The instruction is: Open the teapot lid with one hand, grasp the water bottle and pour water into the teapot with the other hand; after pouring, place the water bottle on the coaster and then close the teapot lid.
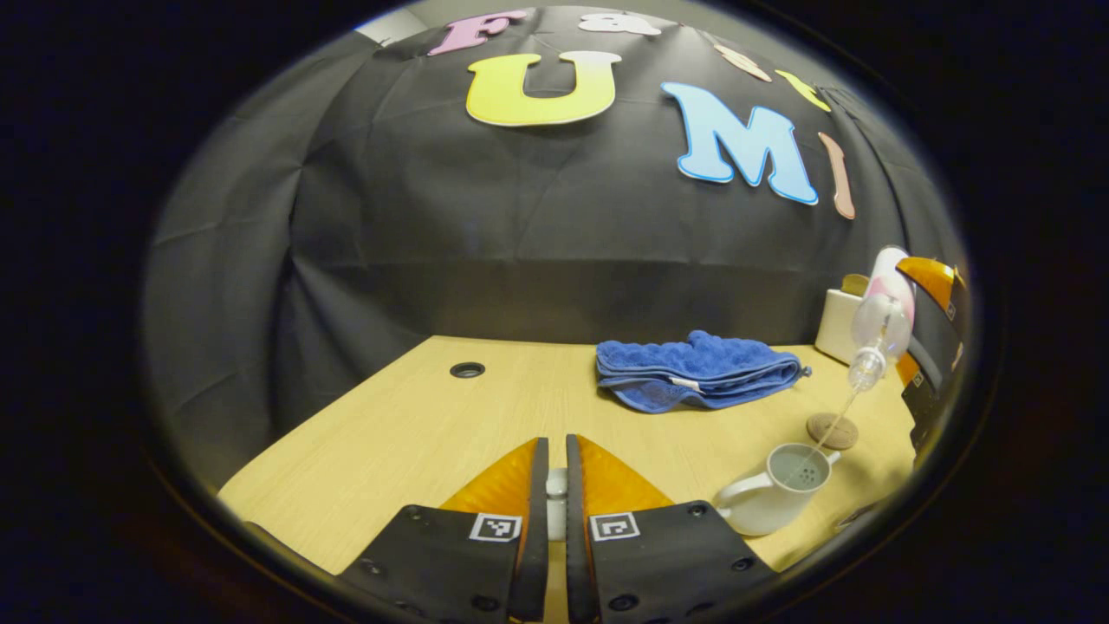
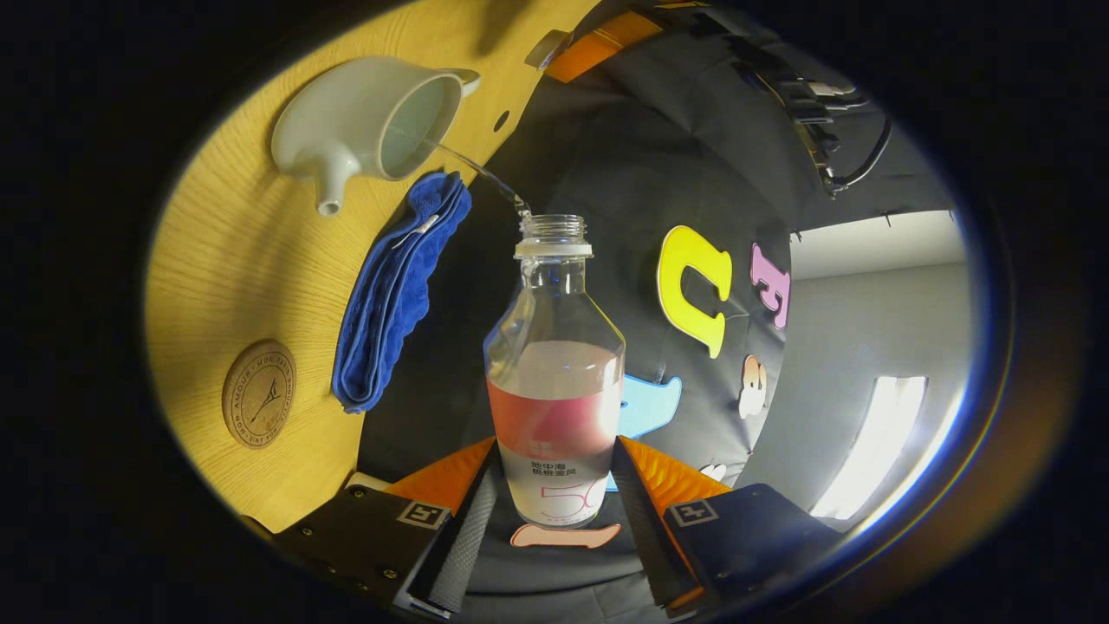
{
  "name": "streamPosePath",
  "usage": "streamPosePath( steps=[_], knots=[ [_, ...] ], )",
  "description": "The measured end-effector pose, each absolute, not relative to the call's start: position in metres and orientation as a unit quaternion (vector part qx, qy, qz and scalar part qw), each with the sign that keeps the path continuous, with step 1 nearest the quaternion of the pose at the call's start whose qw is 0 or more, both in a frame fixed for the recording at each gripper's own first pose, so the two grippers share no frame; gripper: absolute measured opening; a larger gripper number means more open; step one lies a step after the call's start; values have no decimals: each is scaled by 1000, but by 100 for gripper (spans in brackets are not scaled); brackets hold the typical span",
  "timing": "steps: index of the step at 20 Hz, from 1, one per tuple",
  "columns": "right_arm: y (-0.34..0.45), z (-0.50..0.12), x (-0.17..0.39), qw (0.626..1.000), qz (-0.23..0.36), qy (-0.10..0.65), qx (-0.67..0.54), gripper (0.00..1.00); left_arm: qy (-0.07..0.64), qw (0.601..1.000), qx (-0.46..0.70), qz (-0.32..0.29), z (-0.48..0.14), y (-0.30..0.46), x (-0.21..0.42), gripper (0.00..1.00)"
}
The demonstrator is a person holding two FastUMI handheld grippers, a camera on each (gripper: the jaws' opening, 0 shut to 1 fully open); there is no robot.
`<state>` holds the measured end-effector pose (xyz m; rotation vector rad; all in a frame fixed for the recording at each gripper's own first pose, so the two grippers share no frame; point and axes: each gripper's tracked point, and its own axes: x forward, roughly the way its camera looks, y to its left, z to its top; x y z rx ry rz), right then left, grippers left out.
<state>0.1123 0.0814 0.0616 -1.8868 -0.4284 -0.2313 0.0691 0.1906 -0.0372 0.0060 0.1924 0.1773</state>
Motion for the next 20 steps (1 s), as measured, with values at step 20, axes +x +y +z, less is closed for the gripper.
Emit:
streamPosePath(
  steps=[20],
  knots=[
    [96,59,105,509,-96,-207,-830,77,104,991,10,81,-41,185,69,16]
  ],
)
